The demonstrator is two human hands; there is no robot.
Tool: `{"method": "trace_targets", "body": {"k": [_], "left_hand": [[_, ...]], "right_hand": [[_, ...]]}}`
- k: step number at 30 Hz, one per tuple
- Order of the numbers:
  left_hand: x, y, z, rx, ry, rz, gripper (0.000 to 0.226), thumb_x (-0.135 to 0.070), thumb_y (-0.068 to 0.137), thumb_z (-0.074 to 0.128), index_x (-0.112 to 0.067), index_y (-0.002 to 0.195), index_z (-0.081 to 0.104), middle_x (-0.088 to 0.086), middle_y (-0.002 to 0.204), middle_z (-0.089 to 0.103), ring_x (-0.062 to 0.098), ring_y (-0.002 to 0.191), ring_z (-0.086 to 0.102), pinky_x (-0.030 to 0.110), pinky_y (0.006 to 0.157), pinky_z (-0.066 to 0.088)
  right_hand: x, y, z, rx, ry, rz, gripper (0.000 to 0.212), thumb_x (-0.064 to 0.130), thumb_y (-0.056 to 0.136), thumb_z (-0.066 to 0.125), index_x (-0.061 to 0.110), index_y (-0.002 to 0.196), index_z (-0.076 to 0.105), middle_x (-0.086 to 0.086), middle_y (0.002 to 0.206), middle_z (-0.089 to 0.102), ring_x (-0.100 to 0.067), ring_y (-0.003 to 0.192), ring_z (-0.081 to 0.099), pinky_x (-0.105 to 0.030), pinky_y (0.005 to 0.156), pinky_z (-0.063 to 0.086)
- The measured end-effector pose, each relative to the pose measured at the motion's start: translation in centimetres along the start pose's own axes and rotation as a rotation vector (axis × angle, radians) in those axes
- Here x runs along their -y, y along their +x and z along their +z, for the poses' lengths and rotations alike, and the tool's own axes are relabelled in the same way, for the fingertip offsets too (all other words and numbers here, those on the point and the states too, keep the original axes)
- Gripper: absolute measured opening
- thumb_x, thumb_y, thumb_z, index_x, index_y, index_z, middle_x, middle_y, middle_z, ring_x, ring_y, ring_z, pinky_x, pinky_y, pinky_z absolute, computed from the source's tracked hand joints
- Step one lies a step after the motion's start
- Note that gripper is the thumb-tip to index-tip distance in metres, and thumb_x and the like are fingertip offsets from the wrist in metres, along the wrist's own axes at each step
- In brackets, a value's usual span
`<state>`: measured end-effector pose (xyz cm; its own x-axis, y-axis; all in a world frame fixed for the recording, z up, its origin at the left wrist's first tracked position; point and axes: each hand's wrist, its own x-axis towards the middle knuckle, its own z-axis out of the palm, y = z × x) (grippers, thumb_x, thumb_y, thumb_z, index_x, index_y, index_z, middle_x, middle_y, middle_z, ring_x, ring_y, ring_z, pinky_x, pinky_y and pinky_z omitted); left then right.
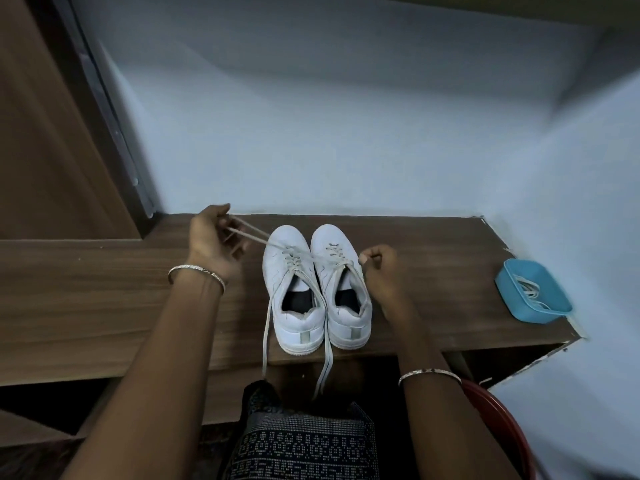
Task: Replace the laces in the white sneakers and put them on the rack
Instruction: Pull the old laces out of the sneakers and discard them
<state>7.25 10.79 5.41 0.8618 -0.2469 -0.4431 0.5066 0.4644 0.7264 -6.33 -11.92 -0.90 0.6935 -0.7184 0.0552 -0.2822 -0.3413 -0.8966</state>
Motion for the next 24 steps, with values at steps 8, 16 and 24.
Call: {"method": "trace_targets", "body": {"k": [8, 16, 24], "left_hand": [[1.5, 1.6, -0.9, -0.404, 0.65, 0.245, 0.025, -0.028, 0.08, 0.065, -0.014, 0.061, 0.057, 0.009, 0.071, 0.064, 0.027, 0.071, 0.063, 0.038, 0.074, 0.054], [6.1, 0.1, 4.3, -0.117, 1.238, 0.666, 0.024, -0.027, 0.081, 0.065, -0.019, 0.104, 0.065, 0.007, 0.112, 0.064, 0.032, 0.107, 0.059, 0.043, 0.093, 0.048], [9.6, -0.5, 5.9, 0.309, 1.83, 0.522, 0.019, -0.051, 0.088, 0.06, -0.035, 0.097, 0.064, -0.006, 0.112, 0.066, 0.024, 0.122, 0.05, 0.051, 0.101, 0.02]], "right_hand": [[0.7, 0.2, 0.2, 0.179, -0.37, -0.234, 0.014, 0.026, 0.082, 0.077, 0.029, 0.095, 0.073, 0.013, 0.098, 0.069, -0.007, 0.09, 0.06, -0.032, 0.082, 0.049], [1.0, 0.8, 0.3, 0.129, -0.182, -0.097, 0.012, 0.02, 0.089, 0.07, 0.025, 0.079, 0.066, 0.012, 0.083, 0.067, -0.011, 0.087, 0.063, -0.035, 0.082, 0.051], [2.5, 0.9, -1.3, 0.22, 0.622, 0.228, 0.011, 0.007, 0.093, 0.064, 0.016, 0.087, 0.061, -0.003, 0.076, 0.061, -0.012, 0.067, 0.055, -0.023, 0.058, 0.043]]}}
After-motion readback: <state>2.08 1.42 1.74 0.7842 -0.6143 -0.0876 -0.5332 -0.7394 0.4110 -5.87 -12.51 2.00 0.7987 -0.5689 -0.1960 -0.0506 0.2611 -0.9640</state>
